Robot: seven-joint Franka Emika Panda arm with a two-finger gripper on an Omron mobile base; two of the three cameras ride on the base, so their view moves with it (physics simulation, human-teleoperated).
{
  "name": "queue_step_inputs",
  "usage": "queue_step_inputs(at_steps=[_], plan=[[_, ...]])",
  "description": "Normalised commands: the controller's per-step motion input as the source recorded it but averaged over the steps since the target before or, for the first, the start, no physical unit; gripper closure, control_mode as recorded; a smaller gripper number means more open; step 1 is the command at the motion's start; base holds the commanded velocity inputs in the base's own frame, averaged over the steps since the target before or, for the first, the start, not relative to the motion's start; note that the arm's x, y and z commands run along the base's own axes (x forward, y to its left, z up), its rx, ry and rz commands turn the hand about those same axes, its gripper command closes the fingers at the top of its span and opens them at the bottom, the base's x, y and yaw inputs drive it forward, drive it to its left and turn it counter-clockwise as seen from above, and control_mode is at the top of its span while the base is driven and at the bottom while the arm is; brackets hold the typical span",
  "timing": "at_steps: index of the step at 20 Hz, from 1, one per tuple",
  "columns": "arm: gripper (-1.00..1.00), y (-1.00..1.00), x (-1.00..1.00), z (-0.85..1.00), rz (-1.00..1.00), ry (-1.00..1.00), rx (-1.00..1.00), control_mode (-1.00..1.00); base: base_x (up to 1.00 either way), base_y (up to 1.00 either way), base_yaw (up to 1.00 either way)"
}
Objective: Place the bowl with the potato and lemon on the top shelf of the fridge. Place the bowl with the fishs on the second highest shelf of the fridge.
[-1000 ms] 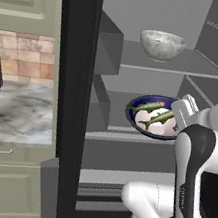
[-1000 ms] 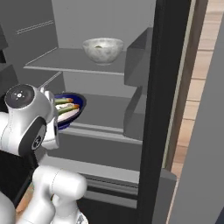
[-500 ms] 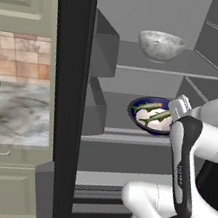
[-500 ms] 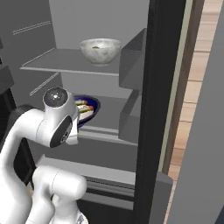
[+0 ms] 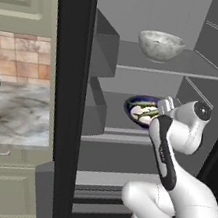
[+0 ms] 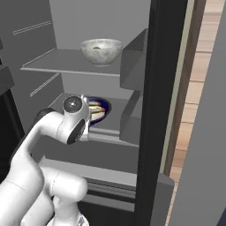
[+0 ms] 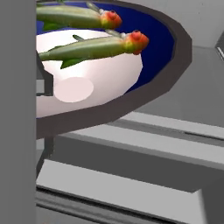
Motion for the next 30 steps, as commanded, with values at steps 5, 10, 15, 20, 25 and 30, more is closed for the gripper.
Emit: queue_step_inputs(at_steps=[5, 10, 15, 20, 25, 30], plan=[[1.0, 0.0, 1.0, -0.08, -0.1, 0.03, 0.08, -1.0, 0.0, 0.0, 0.0], [1.0, 0.0, 0.98, -0.13, -0.06, 0.08, 0.01, -1.0, 0.0, 0.0, 0.0], [-1.0, 0.04, 0.65, -0.02, -0.09, 0.0, -0.01, -1.0, 0.0, 0.0, 0.0], [-1.0, 0.0, -0.2, 0.3, -0.13, 0.06, 0.0, -1.0, 0.0, 0.0, 0.0], [-1.0, -0.03, -0.99, 0.97, -0.09, 0.03, 0.01, -1.0, 0.0, 0.0, 0.0], [-1.0, -0.01, -1.0, 1.0, -0.01, 0.0, 0.01, -1.0, 0.0, 0.0, 0.0]])
